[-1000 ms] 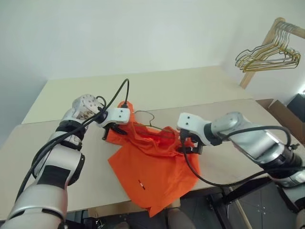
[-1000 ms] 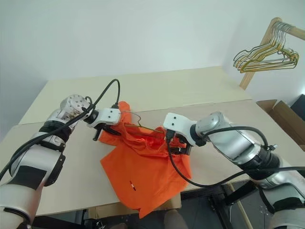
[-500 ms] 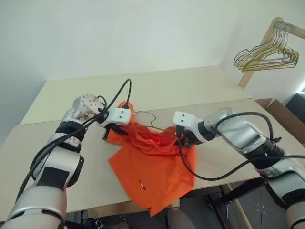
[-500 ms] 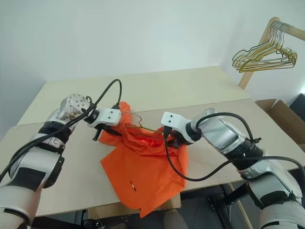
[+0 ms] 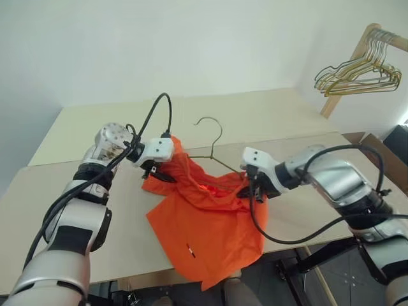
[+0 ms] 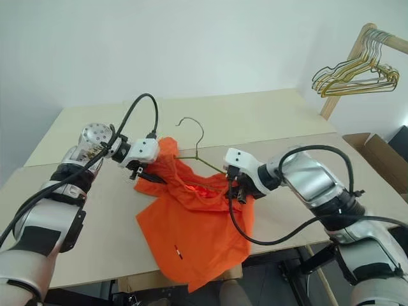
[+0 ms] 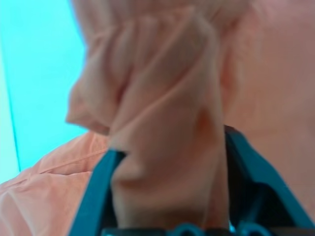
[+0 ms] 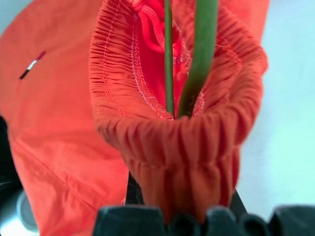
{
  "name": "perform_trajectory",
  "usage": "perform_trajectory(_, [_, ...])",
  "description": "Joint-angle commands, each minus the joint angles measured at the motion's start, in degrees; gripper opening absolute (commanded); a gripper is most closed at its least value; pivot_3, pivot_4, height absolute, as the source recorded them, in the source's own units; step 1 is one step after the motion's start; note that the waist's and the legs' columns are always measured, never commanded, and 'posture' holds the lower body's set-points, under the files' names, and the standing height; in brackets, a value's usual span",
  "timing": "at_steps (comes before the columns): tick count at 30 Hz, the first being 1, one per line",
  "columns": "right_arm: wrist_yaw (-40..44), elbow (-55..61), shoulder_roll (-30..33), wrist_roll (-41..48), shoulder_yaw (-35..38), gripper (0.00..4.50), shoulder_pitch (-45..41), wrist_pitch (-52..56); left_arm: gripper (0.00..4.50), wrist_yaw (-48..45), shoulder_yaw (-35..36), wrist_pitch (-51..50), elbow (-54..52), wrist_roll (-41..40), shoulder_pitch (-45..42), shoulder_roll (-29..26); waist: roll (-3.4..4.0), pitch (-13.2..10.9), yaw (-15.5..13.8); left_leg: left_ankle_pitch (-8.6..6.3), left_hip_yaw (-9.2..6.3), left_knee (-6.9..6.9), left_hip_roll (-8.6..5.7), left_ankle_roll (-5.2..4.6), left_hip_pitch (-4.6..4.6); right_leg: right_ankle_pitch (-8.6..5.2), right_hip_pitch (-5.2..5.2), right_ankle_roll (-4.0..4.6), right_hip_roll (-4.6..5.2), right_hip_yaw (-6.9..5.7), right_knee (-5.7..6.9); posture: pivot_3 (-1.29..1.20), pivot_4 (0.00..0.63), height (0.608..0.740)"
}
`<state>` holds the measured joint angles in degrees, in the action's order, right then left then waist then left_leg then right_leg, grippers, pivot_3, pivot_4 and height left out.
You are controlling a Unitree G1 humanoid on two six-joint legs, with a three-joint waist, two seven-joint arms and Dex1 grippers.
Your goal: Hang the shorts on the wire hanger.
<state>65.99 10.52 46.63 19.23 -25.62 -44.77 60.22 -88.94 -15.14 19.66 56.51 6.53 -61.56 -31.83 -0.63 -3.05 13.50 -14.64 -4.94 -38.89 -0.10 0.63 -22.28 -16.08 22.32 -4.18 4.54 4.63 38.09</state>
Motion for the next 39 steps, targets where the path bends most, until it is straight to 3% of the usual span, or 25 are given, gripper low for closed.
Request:
perform_trajectory(1, [-0.29, 4.75, 3.35, 3.87, 7.44, 0.0, 3.23, 3.58, 3.44, 1.47, 2.88, -0.82, -0.62, -1.67, -1.9, -2.69, 0.0, 0.0, -0.05, 0.0, 0.0, 0.0, 0.01, 0.0, 0.0, 0.0, -0.01, 0.0, -0.01, -0.01, 0.0, -0.18, 0.0, 0.74])
perform_trajectory(3, [-1.15, 7.32, 5.75, 6.24, 11.8, 0.0, 7.15, 6.17, 4.13, 2.91, 4.49, -1.78, -0.71, -2.33, -2.06, -4.01, 0.0, 0.0, -0.04, 0.0, -0.01, 0.0, 0.01, 0.0, 0.01, 0.0, -0.01, 0.0, -0.01, -0.02, 0.01, -0.18, 0.0, 0.74])
perform_trajectory(5, [-2.85, 10.22, 7.68, 8.9, 17.75, 0.0, 11.69, 10.13, 4.47, 3.85, 7.25, -4.38, -2.29, -4.76, -2.17, -4.9, 0.0, 0.0, -0.1, 0.0, -0.07, 0.01, 0.01, 0.0, -0.01, 0.0, -0.01, 0.0, 0.0, -0.03, 0.0, -0.18, 0.0, 0.74])
perform_trajectory(8, [-6.5, 14.62, 8.96, 11.73, 27.27, 0.0, 18.45, 16.31, 4.47, 5.04, 13.11, -13.32, -10.09, -12.35, -1.27, -4.33, 0.0, 0.0, -0.48, 0.0, -0.2, 0.0, 0.01, 0.0, -0.04, 0.0, -0.03, 0.0, 0.01, -0.04, 0.0, -0.19, 0.004, 0.74])
perform_trajectory(12, [-11.75, 19.68, 7.43, 13.85, 40.12, 0.0, 25.57, 24.86, 4.47, 6.79, 19.49, -33.54, -30.28, -26.14, 3.6, -2.95, 0.02, 0.02, -0.98, 0.0, -0.29, 0.0, -0.02, 0.0, -0.03, 0.0, -0.07, 0.0, 0.05, -0.05, -0.02, -0.22, 0.01, 0.74])
perform_trajectory(16, [-17.38, 22.78, 4.39, 13.58, 50.9, 0.0, 30.3, 31.48, 4.47, 17.07, 23.15, -49.03, -49.06, -37.19, 10.34, 1.41, 0.14, 0.16, -1.36, -0.01, -0.36, -0.02, 0.01, -0.01, 0.05, 0.0, -0.15, -0.01, 0.04, -0.02, 0.01, -0.24, 0.01, 0.74])
perform_trajectory(22, [-27.4, 22.35, 1.82, 15.09, 64.64, 0.0, 36.58, 32.27, 4.47, 31.34, 23.49, -58.32, -67.51, -46.25, 18.84, 9.25, 0.35, 0.71, -1.44, -0.01, -0.24, -0.02, -0.01, -0.01, 0.13, 0.0, -0.24, 0.0, 0.04, 0.14, -0.02, -0.29, 0.003, 0.74])
perform_trajectory(26, [-36.36, 18.01, 3.58, 15.79, 71.86, 0.0, 37.03, 32.27, 4.47, 35.74, 23.31, -59.98, -69.6, -49.49, 18.86, 11.97, 0.67, 1.21, -0.84, -0.01, 0.32, 0.0, -0.04, -0.01, 0.27, 0.0, -0.38, 0.0, 0.03, 0.34, -0.1, -0.32, 0.0, 0.74])
perform_trajectory(33, [-45.87, 6.26, 8.74, 20.17, 79.82, 0.0, 34.26, 32.27, 4.47, 35.83, 22.53, -58.64, -67.42, -50.24, 16.96, 10.95, 0.79, 1.29, 1.62, -0.22, 0.61, 0.27, 0.03, -0.32, 1.17, -0.28, -1.52, 0.06, -0.15, 0.4, -0.59, -0.34, 0.001, 0.74])
perform_trajectory(39, [-58.4, -8.83, 10.47, 13.59, 84.32, 0.0, 20.75, 32.27, 4.47, 34.59, 21.4, -57.6, -66.52, -49.85, 16.79, 10.27, 0.76, 1.27, 3.64, -0.24, 0.81, 0.63, 0.04, -0.35, 1.6, -0.36, -2.17, -0.07, -0.13, 0.59, -1.0, -0.34, 0.004, 0.74])
